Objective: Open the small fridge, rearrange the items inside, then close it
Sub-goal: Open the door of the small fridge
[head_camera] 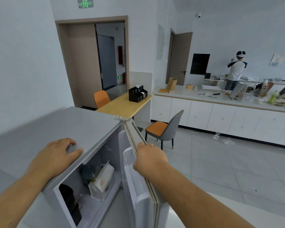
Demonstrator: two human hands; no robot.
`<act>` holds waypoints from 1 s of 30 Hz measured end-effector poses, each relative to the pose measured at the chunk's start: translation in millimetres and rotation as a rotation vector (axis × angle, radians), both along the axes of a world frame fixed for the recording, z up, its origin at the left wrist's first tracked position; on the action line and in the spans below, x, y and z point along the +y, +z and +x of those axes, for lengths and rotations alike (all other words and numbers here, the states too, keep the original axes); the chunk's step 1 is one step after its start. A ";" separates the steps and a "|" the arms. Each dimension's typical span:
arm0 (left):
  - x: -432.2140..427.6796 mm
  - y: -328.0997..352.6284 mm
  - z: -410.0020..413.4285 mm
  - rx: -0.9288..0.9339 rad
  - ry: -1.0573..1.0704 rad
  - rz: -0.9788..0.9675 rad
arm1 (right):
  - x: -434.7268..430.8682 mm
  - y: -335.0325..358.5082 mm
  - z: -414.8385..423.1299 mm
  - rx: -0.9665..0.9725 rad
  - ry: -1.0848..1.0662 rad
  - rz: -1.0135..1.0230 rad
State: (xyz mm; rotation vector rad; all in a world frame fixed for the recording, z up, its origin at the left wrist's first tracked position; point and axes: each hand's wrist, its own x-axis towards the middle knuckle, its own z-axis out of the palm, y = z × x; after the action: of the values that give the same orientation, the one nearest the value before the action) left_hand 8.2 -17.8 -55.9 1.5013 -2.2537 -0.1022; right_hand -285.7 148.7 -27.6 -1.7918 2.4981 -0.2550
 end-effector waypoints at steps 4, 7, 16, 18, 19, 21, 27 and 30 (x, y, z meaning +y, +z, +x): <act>-2.0 -1.4 1.3 0.005 -0.003 -0.006 | 7.0 -2.6 -18.2 0.058 -0.026 0.006; -4.5 -3.8 1.8 -0.012 -0.002 -0.020 | 11.8 -6.5 -30.9 0.082 -0.073 0.019; -18.7 -12.2 5.8 0.006 0.008 -0.027 | 20.5 -25.4 -73.2 0.085 -0.101 -0.062; -19.6 -13.8 6.8 0.016 0.012 -0.033 | 21.9 -27.6 -86.4 0.113 -0.064 -0.080; -19.7 -14.1 7.3 0.019 0.011 -0.032 | 22.7 -27.9 -93.2 0.125 -0.049 -0.091; -19.6 -13.7 8.0 0.020 0.007 -0.027 | 23.9 -28.5 -107.0 0.139 -0.038 -0.125; -16.4 -11.4 6.4 0.001 0.012 -0.020 | 16.6 -30.3 -143.9 0.193 -0.056 -0.141; -13.8 -8.7 6.6 0.004 0.007 -0.003 | 11.3 -30.9 -155.6 0.220 -0.079 -0.118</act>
State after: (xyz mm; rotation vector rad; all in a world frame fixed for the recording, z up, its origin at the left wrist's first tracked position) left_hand 14.8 -31.6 -64.6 1.5061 -2.2440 -0.0990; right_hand -441.4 159.9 -58.5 -1.8600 2.7626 -0.2250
